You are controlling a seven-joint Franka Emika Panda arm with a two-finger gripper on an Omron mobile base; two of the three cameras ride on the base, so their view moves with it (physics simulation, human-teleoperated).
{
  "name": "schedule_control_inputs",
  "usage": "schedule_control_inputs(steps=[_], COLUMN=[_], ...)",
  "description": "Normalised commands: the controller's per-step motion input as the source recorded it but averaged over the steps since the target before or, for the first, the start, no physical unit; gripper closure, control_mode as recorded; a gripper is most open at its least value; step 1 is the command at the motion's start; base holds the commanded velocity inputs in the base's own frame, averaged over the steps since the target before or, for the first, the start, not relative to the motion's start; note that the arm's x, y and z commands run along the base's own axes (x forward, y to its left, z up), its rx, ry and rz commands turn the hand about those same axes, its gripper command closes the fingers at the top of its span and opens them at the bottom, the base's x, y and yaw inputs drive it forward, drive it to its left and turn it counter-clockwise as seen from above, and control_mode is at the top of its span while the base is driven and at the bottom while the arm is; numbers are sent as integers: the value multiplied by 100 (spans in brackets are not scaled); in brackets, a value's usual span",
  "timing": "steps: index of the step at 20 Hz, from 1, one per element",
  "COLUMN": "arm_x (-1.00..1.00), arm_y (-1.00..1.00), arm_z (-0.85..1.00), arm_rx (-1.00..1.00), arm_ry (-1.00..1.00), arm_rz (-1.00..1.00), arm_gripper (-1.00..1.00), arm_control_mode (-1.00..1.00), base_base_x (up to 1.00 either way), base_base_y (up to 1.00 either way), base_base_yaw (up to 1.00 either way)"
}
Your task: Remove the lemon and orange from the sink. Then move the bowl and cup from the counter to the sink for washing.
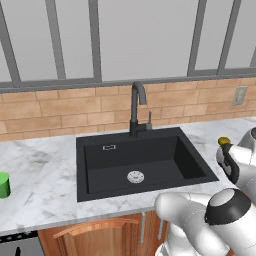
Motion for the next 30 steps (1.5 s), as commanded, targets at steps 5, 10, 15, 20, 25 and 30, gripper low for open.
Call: schedule_control_inputs(steps=[5,10,15,20,25,30], arm_x=[1,7,7,8,8,12], arm_y=[0,0,-4,-10,-13,-12], arm_z=[-18,-13,-13,-13,-12,-9], arm_rx=[0,0,0,0,0,0], arm_ry=[0,0,0,0,0,0], arm_rz=[-2,-1,0,0,0,0], arm_gripper=[100,100,100,100,100,100], arm_control_mode=[-100,-100,-100,-100,-100,-100], base_base_x=[0,0,0,0,0,0], base_base_y=[0,0,0,0,0,0], base_base_yaw=[0,0,0,0,0,0])
